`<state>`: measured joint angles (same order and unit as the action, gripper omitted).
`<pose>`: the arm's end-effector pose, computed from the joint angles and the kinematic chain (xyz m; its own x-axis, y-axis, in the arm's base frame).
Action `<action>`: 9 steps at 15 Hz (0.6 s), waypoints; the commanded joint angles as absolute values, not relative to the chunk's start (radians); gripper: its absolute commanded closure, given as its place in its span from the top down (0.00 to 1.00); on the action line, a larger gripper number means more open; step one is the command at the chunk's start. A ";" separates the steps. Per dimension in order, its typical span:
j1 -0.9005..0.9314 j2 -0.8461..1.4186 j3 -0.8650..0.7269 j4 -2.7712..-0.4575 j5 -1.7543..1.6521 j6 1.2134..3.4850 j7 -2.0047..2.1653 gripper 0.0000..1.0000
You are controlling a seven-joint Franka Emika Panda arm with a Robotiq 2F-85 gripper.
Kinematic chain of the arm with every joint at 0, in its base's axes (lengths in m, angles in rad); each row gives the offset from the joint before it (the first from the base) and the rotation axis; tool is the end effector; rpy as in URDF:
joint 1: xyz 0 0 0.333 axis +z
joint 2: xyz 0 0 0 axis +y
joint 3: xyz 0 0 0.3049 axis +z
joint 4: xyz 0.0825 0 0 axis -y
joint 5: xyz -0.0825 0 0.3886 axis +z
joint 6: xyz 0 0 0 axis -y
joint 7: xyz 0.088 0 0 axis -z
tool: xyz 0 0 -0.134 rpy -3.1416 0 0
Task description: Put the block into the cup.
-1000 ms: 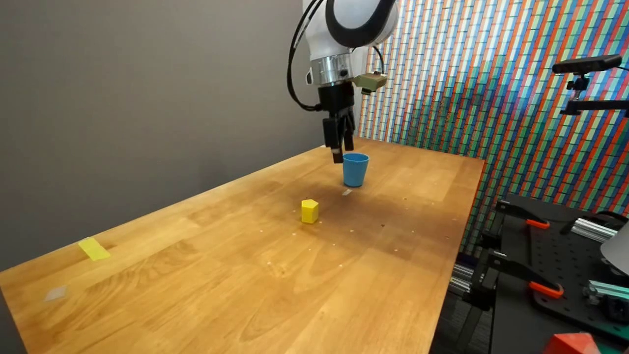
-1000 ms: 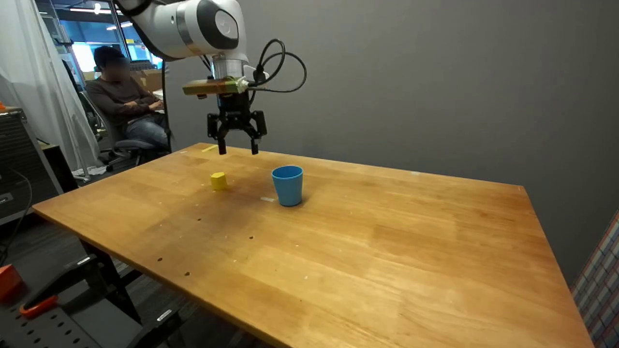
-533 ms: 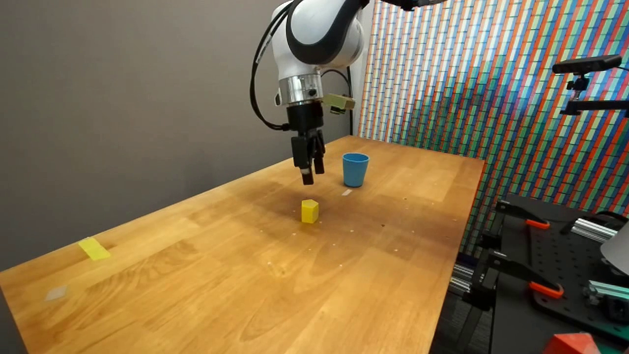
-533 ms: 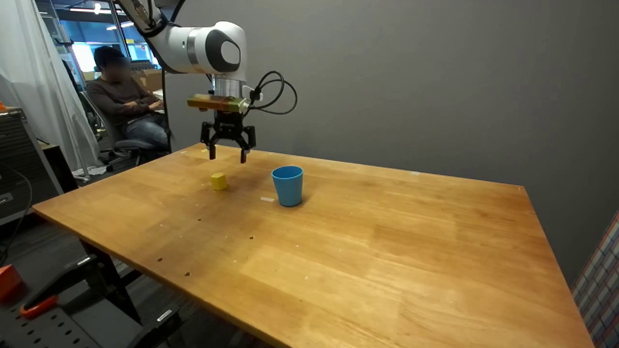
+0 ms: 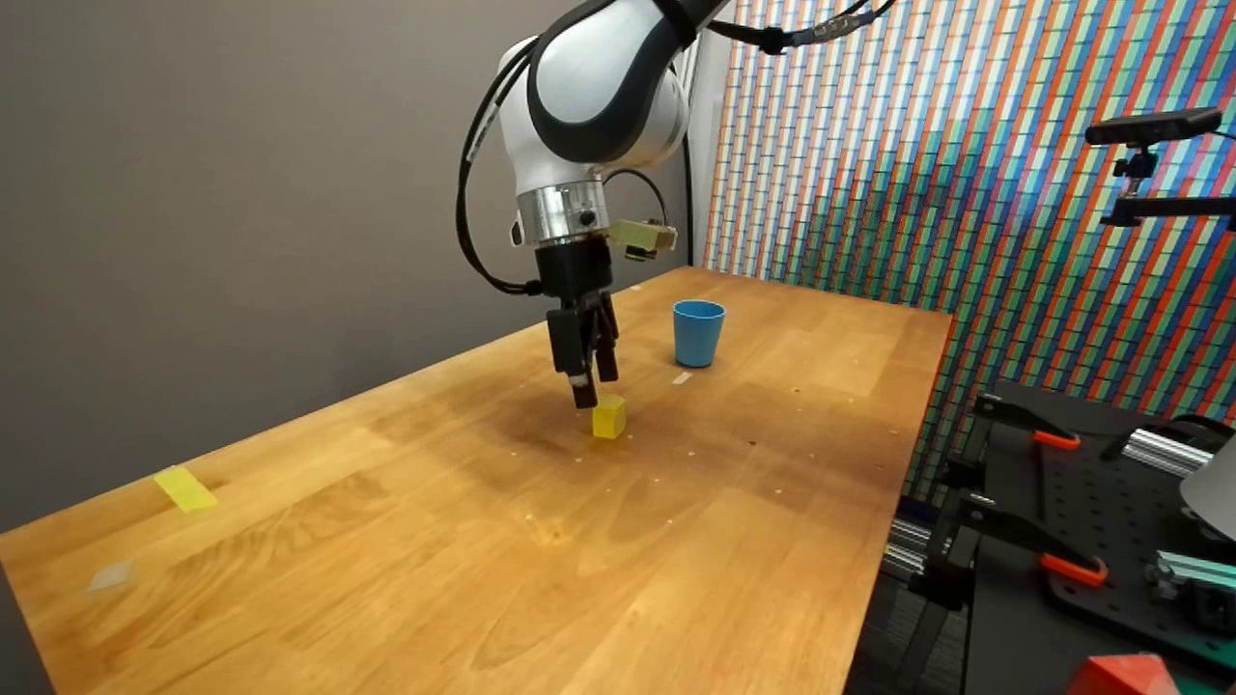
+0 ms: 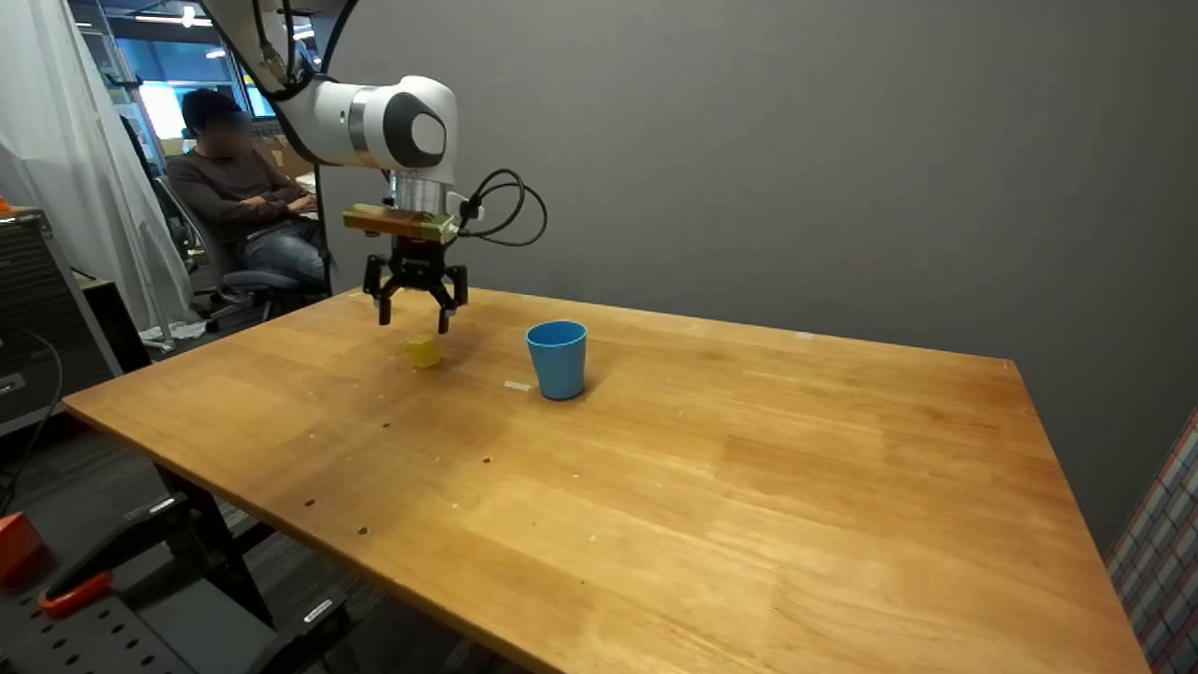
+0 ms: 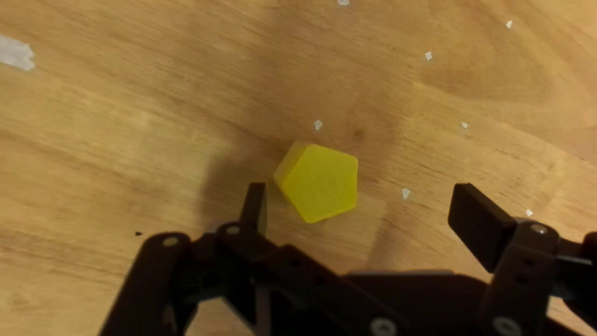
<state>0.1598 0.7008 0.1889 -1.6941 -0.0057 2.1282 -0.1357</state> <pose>0.5992 0.2131 0.1382 0.8629 0.4476 -0.2346 0.4227 -0.8937 -0.1503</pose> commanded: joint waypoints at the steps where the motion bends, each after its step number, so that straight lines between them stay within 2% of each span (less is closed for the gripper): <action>1: 0.201 0.752 0.172 -1.639 -0.016 2.108 -0.094 1.00; 3: 0.230 0.760 0.148 -1.638 -0.041 2.122 -0.043 1.00; 4: 0.239 0.764 0.138 -1.637 -0.053 2.125 -0.021 0.75; 5: 0.248 0.758 0.123 -1.643 -0.066 2.126 0.006 0.73; 9: 0.254 0.743 0.097 -1.654 -0.073 2.101 0.082 0.42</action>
